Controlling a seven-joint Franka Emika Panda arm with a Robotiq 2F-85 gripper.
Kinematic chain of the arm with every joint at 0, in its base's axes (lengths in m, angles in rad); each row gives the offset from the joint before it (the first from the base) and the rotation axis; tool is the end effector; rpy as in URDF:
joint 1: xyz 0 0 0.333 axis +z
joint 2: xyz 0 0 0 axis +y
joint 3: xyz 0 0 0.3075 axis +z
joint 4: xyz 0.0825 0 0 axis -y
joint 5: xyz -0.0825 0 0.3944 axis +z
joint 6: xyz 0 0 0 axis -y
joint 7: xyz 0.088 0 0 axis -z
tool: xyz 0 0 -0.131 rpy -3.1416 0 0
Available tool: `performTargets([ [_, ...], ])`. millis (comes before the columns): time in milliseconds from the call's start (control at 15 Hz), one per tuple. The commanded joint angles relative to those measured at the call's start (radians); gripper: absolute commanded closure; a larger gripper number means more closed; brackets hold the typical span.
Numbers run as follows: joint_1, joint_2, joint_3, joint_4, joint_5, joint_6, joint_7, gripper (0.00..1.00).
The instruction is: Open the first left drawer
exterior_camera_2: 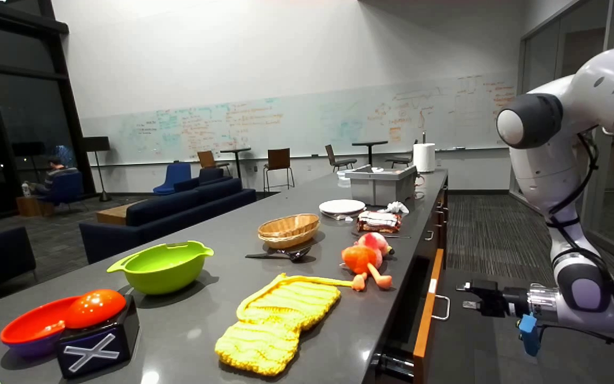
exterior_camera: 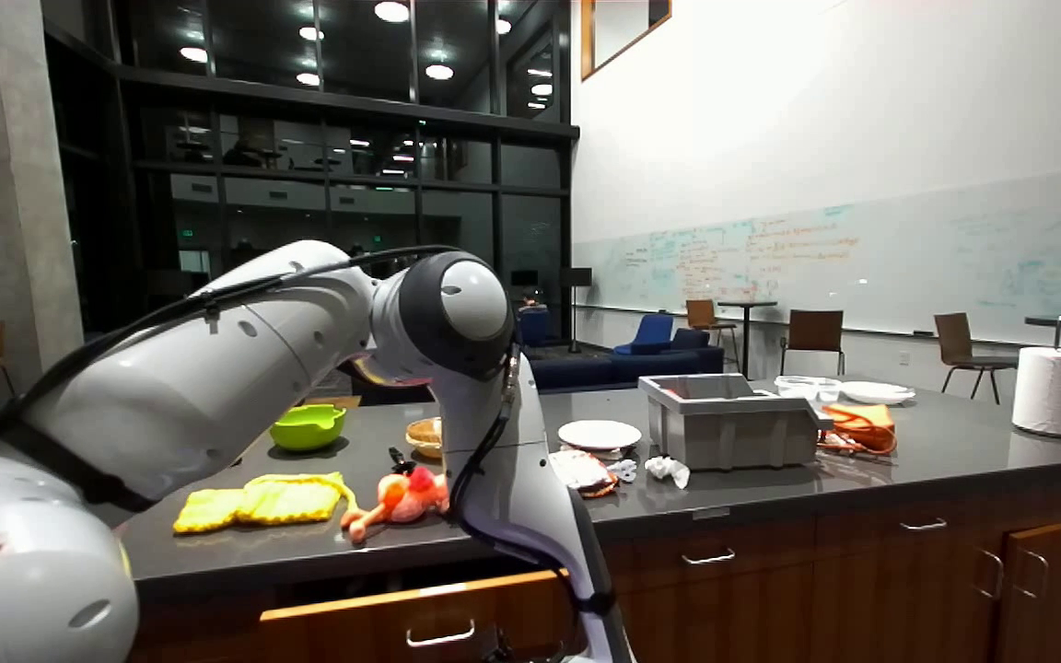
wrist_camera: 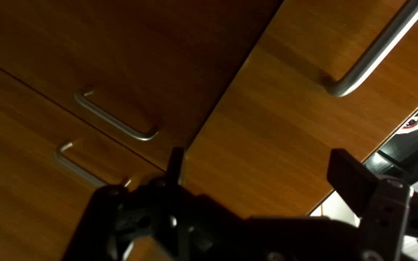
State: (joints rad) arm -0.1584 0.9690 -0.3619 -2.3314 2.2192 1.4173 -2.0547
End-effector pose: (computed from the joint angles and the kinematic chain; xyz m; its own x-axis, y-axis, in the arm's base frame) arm 0.3793 -0.1438 -0.0479 0.5022 -0.6846 0.5284 0.1578 -0.5282 -0.8343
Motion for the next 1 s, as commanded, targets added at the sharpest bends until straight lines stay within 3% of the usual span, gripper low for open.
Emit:
performTargets([
  [0, 0.021, -0.073, -0.017, -0.040, 0.037, 0.071, -0.088, 0.00],
  [533, 0.020, -0.163, -0.025, -0.110, 0.079, 0.142, -0.357, 0.00],
  [933, 0.028, -0.248, -0.028, -0.218, 0.087, 0.118, -0.660, 0.00],
])
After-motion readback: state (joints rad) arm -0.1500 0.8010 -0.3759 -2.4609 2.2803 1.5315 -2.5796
